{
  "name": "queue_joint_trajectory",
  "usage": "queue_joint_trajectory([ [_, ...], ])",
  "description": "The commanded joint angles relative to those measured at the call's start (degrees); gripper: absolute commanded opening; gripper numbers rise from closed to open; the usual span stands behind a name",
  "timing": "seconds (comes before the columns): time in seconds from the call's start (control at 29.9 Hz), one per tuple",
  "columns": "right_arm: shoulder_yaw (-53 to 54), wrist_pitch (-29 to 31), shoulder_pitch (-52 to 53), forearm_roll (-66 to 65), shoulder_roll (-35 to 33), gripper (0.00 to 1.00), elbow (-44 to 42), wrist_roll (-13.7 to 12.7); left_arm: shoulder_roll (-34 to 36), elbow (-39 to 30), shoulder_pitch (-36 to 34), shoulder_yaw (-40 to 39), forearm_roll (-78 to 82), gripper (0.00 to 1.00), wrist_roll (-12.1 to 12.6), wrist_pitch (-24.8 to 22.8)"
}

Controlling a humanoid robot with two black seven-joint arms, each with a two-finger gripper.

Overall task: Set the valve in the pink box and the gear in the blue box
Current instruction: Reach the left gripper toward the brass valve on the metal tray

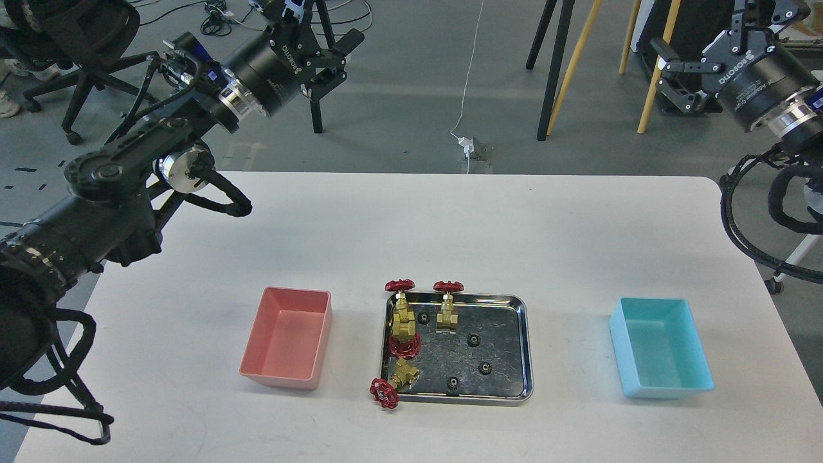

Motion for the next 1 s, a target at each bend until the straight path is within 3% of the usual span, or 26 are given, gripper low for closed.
queue_joint_trajectory([
  [0.0,-0.1,0.0,-0.1,-0.1,0.0,0.99,0.0,0.0,0.0,0.0,0.0,0.0,0.1,1.00,0.0,0.0],
  [0.3,0.4,0.0,0.6,0.6,-0.2,0.99,-0.2,-0.1,0.1,2.5,1.2,-2.2,-5.1,1.00,0.0,0.0],
  [0.57,-0.2,0.0,10.0,2.1,-0.8,0.99,-4.9,-0.2,-1.0,-6.8,2.2,-5.0,-3.6,1.00,0.0,0.0],
  [0.7,-1.2,0.0,11.3,5.5,-0.8,0.99,-5.3,-0.4,3.2,-12.5,1.3,-4.0,8.2,0.99,0.0,0.0],
  [0.77,-2.3,0.0,11.7,5.6,-0.8,0.99,-5.3,-0.4,7.1,-16.4,-0.6,-0.4,14.4,0.98,0.0,0.0],
  [0.84,-3.1,0.0,11.6,5.6,-0.8,0.99,-5.3,-0.4,11.4,-19.9,-3.8,8.7,18.5,0.98,0.0,0.1],
  [0.97,-3.6,0.0,11.3,5.5,-0.8,0.99,-5.5,-0.6,19.3,-28.9,-11.6,28.2,30.2,0.96,0.0,12.2],
])
